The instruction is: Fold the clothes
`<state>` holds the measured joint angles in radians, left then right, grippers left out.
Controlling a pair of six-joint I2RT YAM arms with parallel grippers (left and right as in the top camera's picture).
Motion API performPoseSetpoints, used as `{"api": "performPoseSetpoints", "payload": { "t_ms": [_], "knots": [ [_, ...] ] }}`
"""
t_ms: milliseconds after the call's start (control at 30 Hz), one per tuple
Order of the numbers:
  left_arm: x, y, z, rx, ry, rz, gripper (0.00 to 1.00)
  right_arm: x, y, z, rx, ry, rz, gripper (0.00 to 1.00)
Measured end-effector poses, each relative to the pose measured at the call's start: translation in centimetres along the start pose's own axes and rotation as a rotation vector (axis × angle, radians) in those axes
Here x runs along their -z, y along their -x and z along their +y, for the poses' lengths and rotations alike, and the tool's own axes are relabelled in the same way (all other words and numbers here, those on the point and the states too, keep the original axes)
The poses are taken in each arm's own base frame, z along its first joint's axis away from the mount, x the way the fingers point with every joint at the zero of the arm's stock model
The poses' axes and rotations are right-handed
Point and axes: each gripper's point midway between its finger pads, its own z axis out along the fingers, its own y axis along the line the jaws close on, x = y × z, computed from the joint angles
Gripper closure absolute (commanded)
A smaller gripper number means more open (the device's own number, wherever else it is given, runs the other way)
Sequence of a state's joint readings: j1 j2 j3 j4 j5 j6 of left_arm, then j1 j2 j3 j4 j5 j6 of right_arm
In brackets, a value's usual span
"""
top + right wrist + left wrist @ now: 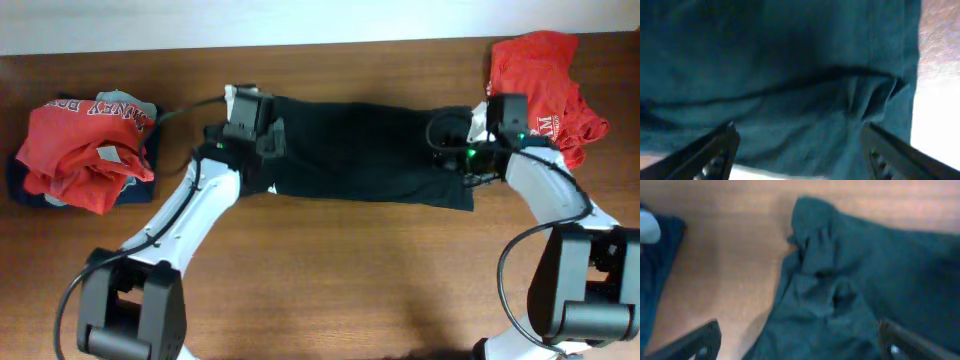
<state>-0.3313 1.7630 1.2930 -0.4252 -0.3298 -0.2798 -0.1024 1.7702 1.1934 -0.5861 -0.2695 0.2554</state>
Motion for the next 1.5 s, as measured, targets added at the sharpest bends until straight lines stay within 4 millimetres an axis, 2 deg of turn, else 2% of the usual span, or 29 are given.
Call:
{"api": "performPoseSetpoints", "payload": {
  "t_ms": [167, 300, 400, 533, 633, 900, 1000, 1133, 1267, 1400, 1500],
  "knots": [
    [2.7, 3.7, -0.8, -0.011, -0.078, -0.004, 0.01, 3.5, 2.2, 1.8, 0.060, 0.012, 0.011, 0.16],
    [4.5, 7.8, -0.7, 0.023, -0.162, -0.069, 0.01, 6.6, 5.8, 3.4, 0.142, 0.021, -0.089, 0.10],
    [5.1, 10.1, 0.2, 0.044, -0.185, -0.119, 0.01, 7.9, 8.4, 3.8, 0.188, -0.003, -0.190, 0.09],
    [3.8, 12.8, 0.5, 0.040, -0.198, -0.177, 0.01, 8.4, 10.7, 3.5, 0.219, -0.044, -0.286, 0.09],
    [0.5, 13.5, -0.6, 0.021, -0.206, -0.168, 0.01, 8.0, 12.4, 3.4, 0.232, -0.056, -0.344, 0.09],
    [-10.5, 12.3, -3.4, -0.039, -0.205, -0.071, 0.01, 3.4, 12.8, 1.9, 0.239, -0.083, -0.302, 0.09],
    [-13.2, 11.5, -3.9, -0.048, -0.201, -0.049, 0.05, 2.4, 12.5, 1.5, 0.238, -0.090, -0.280, 0.09],
    [-14.8, 9.7, -4.0, -0.063, -0.192, 0.010, 0.26, 2.2, 12.4, 1.4, 0.240, -0.091, -0.276, 0.09],
    [-15.1, 8.0, -3.8, -0.076, -0.183, 0.076, 0.53, 2.2, 12.4, 1.4, 0.240, -0.091, -0.275, 0.10],
    [-15.0, 6.9, -3.5, -0.090, -0.178, 0.120, 0.68, 2.2, 12.3, 1.4, 0.239, -0.091, -0.272, 0.09],
    [-14.9, 6.5, -3.5, -0.095, -0.176, 0.136, 0.72, 2.1, 12.2, 1.4, 0.238, -0.092, -0.267, 0.09]
  ]
}}
